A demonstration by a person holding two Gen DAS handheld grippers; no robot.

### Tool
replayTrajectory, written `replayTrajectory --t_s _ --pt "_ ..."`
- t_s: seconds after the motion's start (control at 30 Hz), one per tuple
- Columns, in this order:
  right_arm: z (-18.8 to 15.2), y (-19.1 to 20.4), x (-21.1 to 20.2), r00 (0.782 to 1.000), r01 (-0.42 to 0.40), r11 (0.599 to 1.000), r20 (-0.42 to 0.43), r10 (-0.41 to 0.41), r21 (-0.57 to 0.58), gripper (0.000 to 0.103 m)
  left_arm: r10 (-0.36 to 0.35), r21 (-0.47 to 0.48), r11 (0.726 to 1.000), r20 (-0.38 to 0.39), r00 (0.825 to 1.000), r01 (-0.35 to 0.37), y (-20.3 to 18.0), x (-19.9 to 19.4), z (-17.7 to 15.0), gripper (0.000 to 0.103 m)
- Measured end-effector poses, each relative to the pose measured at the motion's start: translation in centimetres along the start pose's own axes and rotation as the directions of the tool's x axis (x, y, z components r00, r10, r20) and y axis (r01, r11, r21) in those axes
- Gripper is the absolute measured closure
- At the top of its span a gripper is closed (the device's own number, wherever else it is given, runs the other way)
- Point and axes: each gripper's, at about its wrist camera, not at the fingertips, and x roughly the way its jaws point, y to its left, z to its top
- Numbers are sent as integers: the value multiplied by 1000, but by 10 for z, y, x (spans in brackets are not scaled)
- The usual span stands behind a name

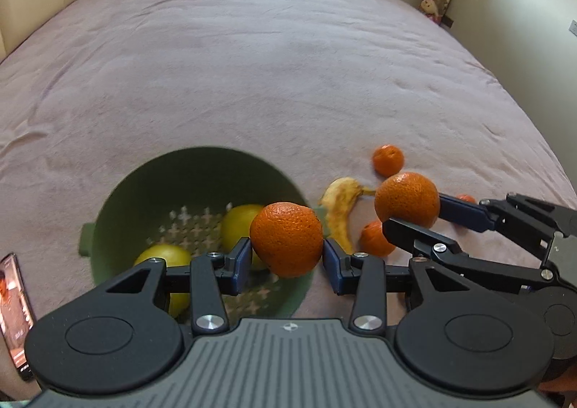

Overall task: Organize fruits
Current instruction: 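Carry both mandarins over the green colander and release them inside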

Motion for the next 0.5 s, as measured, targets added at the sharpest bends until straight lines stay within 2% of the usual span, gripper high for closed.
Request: replayTrajectory --t_s 0.23,0.4,0.5 --pt "15 31 15 994 -106 972 -60 95 -208 64 37 -2 999 -90 995 -37 26 4 -3 55" --pt "19 38 30 980 -168 941 -152 128 -293 64 55 45 998 -143 988 -49 28 11 -7 55" --pt "22 41 42 975 -180 919 -188 119 -351 64 51 35 998 -173 984 -46 32 17 -8 55"
